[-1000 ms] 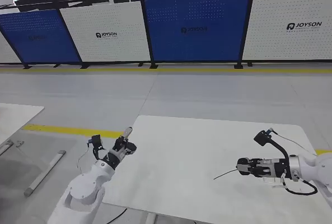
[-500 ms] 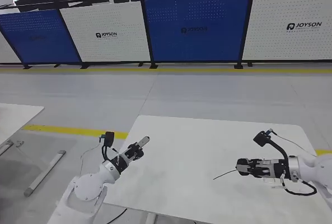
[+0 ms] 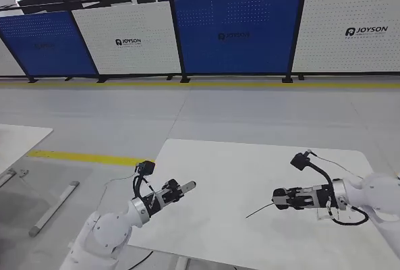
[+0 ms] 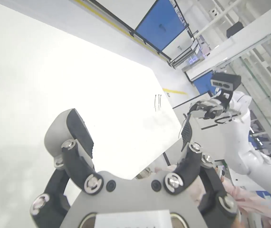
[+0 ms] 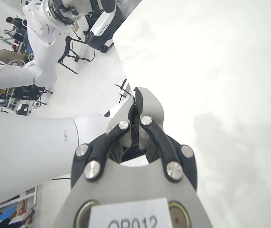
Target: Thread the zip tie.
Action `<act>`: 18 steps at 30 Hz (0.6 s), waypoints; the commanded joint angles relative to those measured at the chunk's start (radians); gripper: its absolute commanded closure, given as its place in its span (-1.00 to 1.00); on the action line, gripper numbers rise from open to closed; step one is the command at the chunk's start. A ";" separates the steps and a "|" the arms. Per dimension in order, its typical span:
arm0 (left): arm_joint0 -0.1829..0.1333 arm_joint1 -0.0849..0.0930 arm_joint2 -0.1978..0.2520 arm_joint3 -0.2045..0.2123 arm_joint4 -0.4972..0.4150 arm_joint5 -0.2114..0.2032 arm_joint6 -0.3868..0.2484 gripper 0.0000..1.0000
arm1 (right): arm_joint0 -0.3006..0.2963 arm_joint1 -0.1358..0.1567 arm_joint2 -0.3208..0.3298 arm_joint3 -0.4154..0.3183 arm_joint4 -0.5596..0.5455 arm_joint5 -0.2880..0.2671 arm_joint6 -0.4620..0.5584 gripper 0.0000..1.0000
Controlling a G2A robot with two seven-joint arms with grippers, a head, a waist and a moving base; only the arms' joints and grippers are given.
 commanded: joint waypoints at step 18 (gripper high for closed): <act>-0.019 -0.003 0.026 0.016 0.009 0.008 0.033 -1.00 | -0.037 -0.008 -0.008 -0.004 -0.109 0.126 -0.188 1.00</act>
